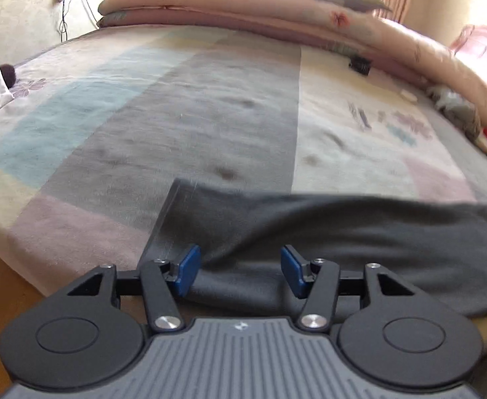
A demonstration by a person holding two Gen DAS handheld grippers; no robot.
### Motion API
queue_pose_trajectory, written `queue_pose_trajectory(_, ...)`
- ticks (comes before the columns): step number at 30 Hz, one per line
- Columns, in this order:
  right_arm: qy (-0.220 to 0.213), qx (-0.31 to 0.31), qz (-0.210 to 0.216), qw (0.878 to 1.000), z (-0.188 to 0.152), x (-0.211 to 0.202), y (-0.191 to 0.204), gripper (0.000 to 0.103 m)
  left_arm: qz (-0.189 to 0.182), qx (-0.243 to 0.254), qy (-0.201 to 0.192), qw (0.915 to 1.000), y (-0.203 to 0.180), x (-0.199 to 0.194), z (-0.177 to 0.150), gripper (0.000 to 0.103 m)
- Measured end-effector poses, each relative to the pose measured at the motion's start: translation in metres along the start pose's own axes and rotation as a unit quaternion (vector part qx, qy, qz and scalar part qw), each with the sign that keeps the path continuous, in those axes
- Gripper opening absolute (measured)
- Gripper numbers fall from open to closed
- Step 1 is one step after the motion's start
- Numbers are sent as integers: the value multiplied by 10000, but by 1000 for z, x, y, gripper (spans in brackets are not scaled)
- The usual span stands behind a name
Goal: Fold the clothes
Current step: 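Smooth the folded grey sweatpants flat with both open grippers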
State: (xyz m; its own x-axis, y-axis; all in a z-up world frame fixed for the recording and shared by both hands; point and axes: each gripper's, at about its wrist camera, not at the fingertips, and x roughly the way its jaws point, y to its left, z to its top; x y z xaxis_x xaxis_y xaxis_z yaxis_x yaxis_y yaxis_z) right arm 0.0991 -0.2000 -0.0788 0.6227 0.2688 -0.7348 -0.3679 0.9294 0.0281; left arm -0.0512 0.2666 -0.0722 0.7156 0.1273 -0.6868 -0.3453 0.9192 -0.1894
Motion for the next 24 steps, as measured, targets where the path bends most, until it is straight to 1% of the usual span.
queue_pose_trajectory(1,-26,-29,19,10000,0,-3,2,103,-178,-35,-62,9998,-2,1,3,57)
queue_pose_trajectory(2,-53,-58,37,10000,0,-6,4,103,-271,7,-71,9996,-7,5,7,59)
queue_pose_trajectory(4,-112,-124,46,9999,0,-12,8,103,-303,188,46,9994,-13,19,9,59)
queue_pose_trajectory(5,-130,-133,26,9998,0,-14,8,103,-205,226,87,9995,-13,28,9,59)
queue_pose_trajectory(8,-147,-93,-22,9998,-1,-18,7,103,126,430,-157,9989,-6,43,14,60)
queue_pose_trajectory(10,-143,-51,-51,9999,-2,-21,5,103,237,317,-134,9991,2,48,25,59)
queue_pose_trajectory(12,-156,-29,-64,9999,-2,-24,4,103,250,213,-136,9994,6,42,34,59)
queue_pose_trajectory(14,-168,-21,-16,9999,-3,-27,6,103,242,337,-278,9988,0,26,35,58)
queue_pose_trajectory(16,-171,-35,98,9998,-2,-30,11,103,-83,481,-336,9982,-8,9,29,61)
queue_pose_trajectory(17,-167,-57,169,9997,-2,-31,14,103,-245,561,-322,9976,-14,3,23,64)
queue_pose_trajectory(20,-217,-294,312,9988,-1,-31,30,103,-606,907,-164,9939,-31,-3,-1,69)
queue_pose_trajectory(21,-230,-384,361,9983,-1,-30,36,103,-654,1014,-104,9926,-34,-3,-10,69)
queue_pose_trajectory(22,-240,-472,409,9978,0,-30,41,103,-611,1049,35,9926,-34,0,-17,69)
queue_pose_trajectory(23,-207,-530,420,9975,-1,-27,45,103,-436,998,201,9938,-32,4,-23,68)
queue_pose_trajectory(24,-175,-587,429,9972,-1,-25,49,103,-355,951,209,9946,-27,2,-26,68)
